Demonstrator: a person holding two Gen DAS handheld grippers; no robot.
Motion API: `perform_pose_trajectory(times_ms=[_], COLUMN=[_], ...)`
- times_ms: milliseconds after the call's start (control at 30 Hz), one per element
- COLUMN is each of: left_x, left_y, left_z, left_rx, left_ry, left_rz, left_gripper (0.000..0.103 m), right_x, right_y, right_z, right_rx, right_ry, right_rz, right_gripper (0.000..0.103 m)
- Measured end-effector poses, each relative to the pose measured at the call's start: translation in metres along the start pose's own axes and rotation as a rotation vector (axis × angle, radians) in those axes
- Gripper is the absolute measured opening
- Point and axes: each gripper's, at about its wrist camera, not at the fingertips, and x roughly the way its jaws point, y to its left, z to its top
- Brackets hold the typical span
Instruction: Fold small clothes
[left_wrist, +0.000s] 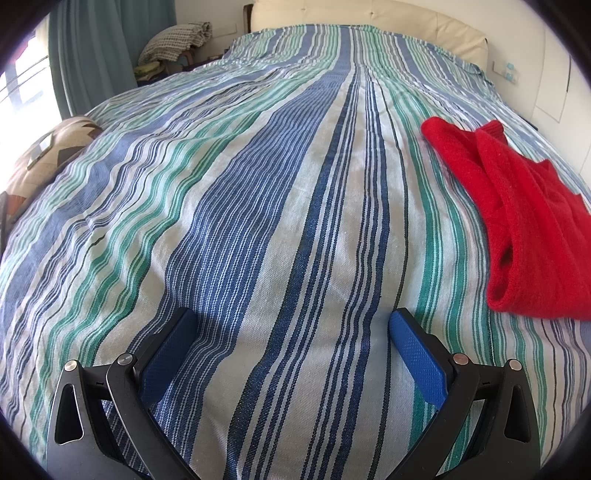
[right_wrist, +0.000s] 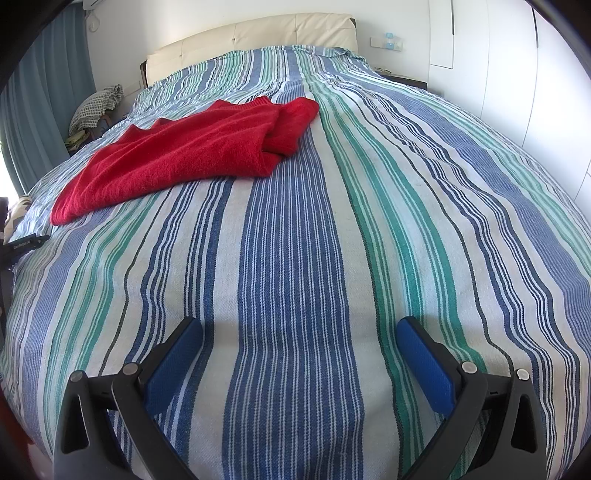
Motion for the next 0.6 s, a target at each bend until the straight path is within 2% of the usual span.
perform_pose_trajectory(times_ms=[300, 400, 467, 533, 600], left_x=[0.000, -0.002, -0.010, -0.037, -0.070], left_y=[0.000, -0.001, -0.001, 0.000, -0.002], left_z=[0.000, 0.002, 0.004, -0.001, -0.010], left_rx=[-0.001, 0.001, 0.012, 0.016, 0.006], left_ry=[0.011, 0.069, 0.142, 0.125, 0.087], left_rz=[0.008, 0.010, 0.004, -0.017, -0.064], left_gripper=[0.103, 0.103, 0.102, 0.101, 0.101], right_x=[0.001, 0.001, 0.000, -0.007, -0.019], right_y=[0.000, 0.002, 0.004, -0.005, -0.024], right_z=[0.001, 0.003, 0.014, 0.037, 0.070], right_rx=[-0.001, -0.004, -0.020, 0.028, 0.110], right_ry=[-0.003, 0.013, 0.078, 0.104, 0.036], right_rz=[-0.002, -0.013, -0.016, 0.066, 0.160], right_gripper=[0.103, 0.103, 0.103, 0.102, 0.102])
